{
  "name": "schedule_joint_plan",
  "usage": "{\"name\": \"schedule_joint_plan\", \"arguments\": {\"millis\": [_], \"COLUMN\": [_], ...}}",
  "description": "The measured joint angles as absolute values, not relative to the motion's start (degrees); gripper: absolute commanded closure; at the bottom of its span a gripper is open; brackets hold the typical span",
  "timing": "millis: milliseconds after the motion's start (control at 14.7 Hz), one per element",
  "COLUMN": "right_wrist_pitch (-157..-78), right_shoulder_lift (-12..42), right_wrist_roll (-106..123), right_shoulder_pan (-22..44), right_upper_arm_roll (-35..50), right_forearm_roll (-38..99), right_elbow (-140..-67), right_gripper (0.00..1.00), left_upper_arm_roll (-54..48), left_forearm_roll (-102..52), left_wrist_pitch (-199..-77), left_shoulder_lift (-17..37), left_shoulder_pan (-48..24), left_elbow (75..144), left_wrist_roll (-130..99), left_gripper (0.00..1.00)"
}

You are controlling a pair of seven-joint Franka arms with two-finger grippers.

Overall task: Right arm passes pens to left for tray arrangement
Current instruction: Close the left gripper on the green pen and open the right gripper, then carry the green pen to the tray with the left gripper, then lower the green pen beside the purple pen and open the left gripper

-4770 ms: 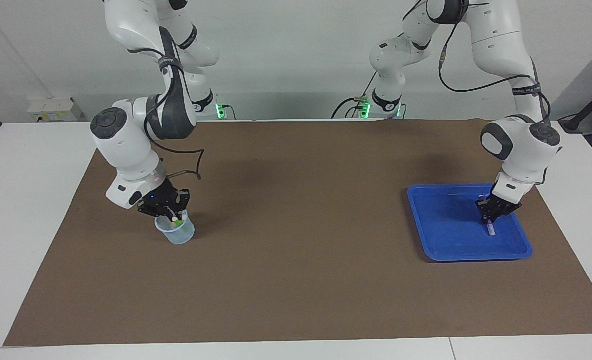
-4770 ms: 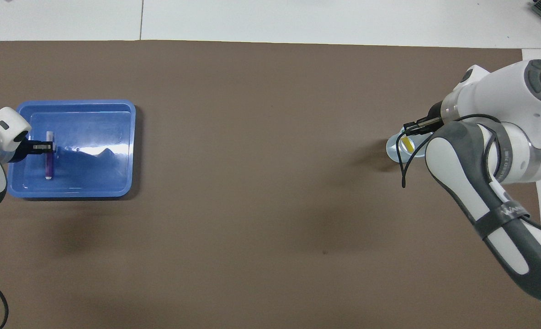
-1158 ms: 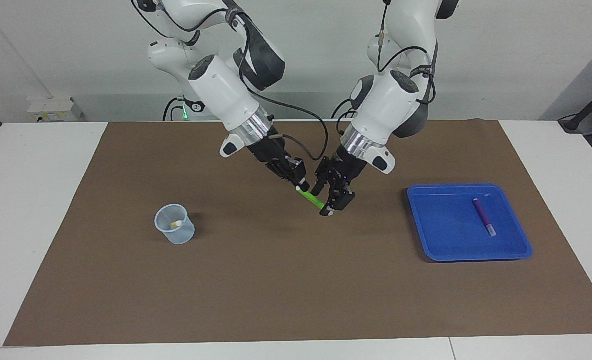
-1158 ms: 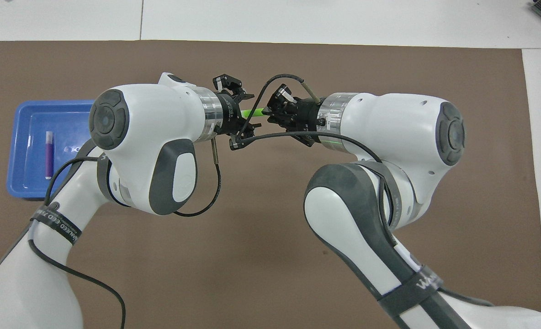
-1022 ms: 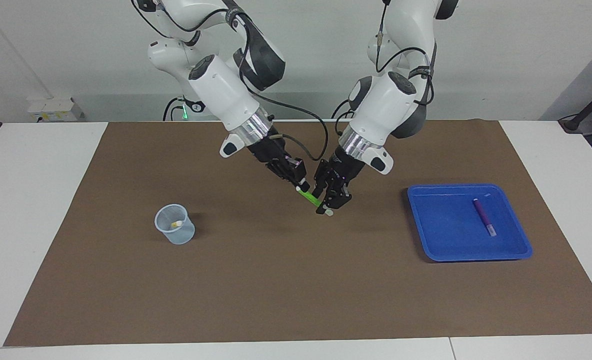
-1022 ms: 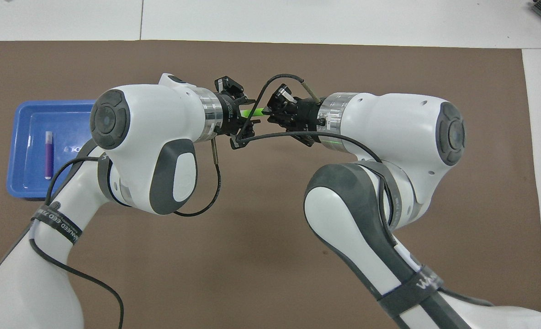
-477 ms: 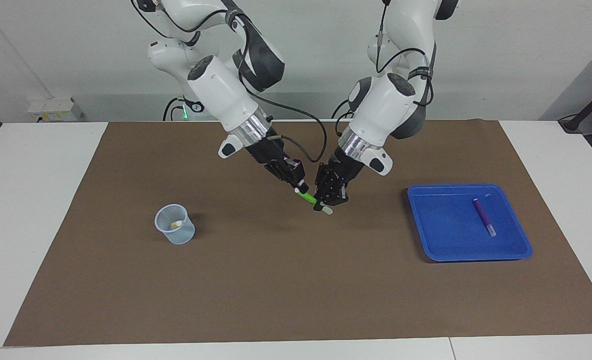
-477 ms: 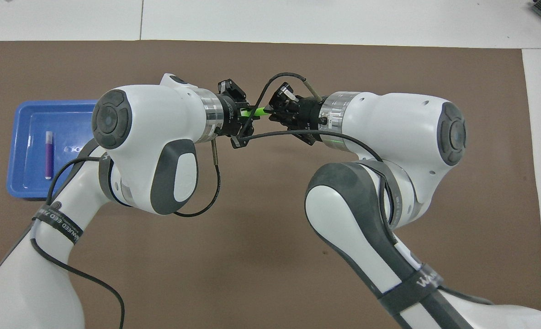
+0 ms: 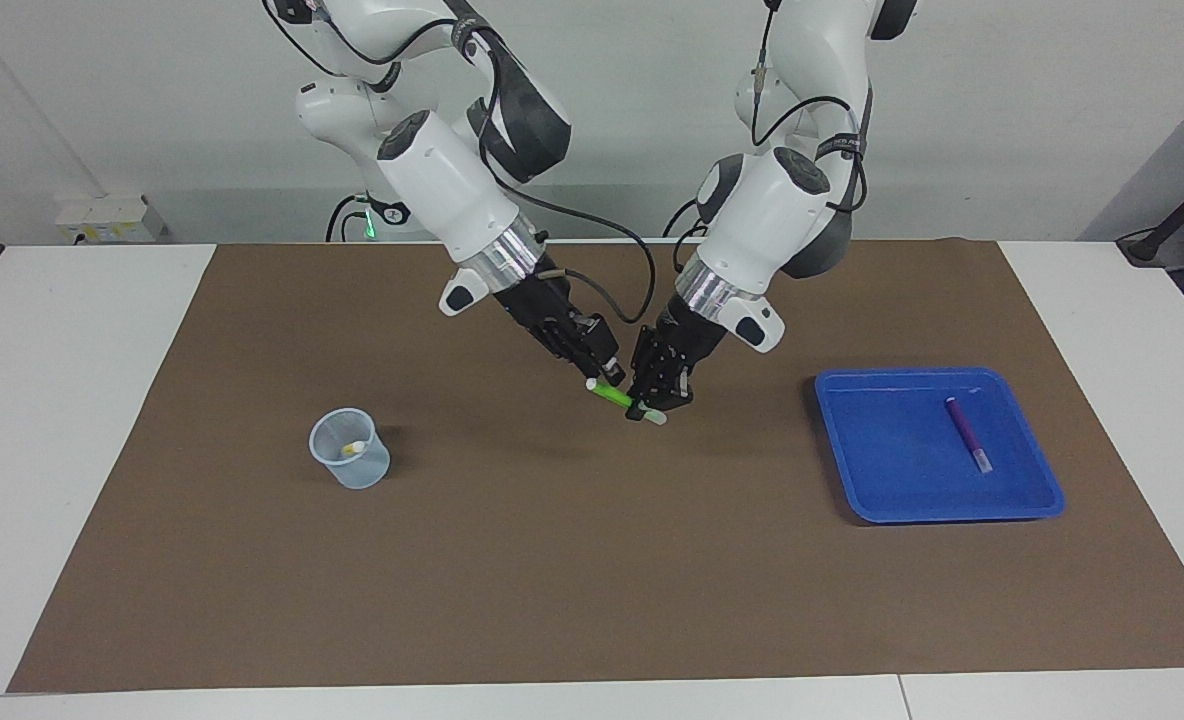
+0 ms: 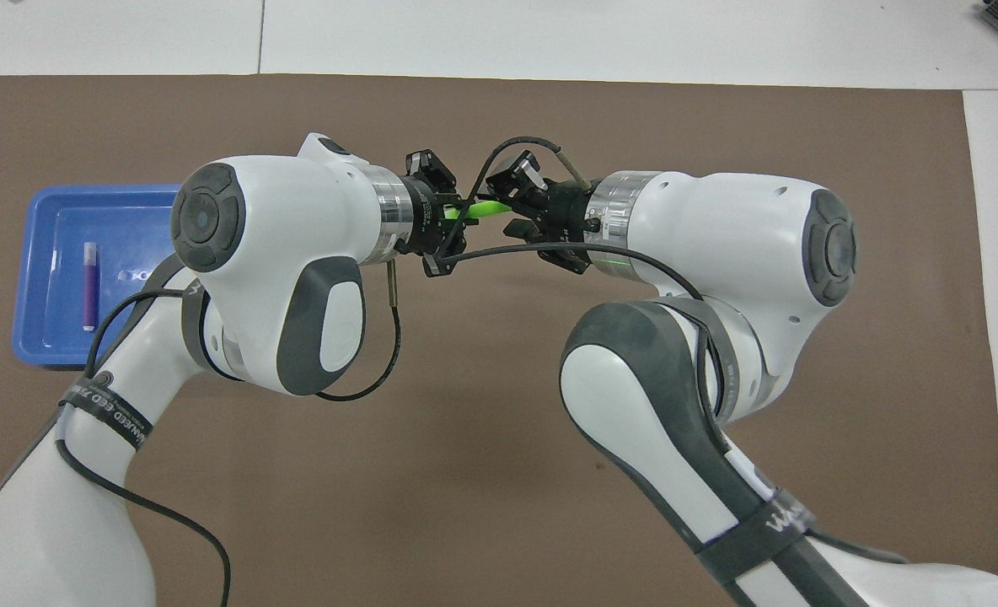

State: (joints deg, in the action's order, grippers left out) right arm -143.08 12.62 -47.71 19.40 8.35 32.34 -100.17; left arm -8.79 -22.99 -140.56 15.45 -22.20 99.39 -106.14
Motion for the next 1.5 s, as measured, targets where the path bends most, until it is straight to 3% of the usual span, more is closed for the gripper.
{"name": "schedule_joint_plan", "arguments": {"millis": [273,613,954,1499], "right_wrist_pitch": [-135.8,-125.7,-124.5,-121.9], "right_shoulder_lift": [12.4,11.3,10.7,11.0], "right_wrist_roll": [-43.8,-23.4,-11.7,6.1], "right_shoulder_pan": [16.6,7.0,3.2,-2.0], "right_upper_arm_roll": [7.8,7.3,7.3,7.4], "right_forearm_roll": [26.0,21.0,9.0,-3.6], "right_elbow": [-98.8,-97.7,-101.0,-105.8], "right_gripper": [0.00,0.00,0.00,0.00], "left_upper_arm_roll": [-7.8,-7.2,-6.9,-6.7], "left_forearm_roll": [-23.0,-18.6,-15.0,-2.2], "left_wrist_pitch": [-136.3,-123.5,-113.1,-107.8], "left_shoulder_lift": [15.2,13.9,12.6,12.1], "left_shoulder_pan": [-21.5,-15.8,-9.2,-0.1], "left_elbow": [99.2,99.0,98.9,98.9], "left_wrist_roll": [-97.3,-78.3,-55.6,-24.1], "left_gripper": [1.00,1.00,1.00,1.00]}}
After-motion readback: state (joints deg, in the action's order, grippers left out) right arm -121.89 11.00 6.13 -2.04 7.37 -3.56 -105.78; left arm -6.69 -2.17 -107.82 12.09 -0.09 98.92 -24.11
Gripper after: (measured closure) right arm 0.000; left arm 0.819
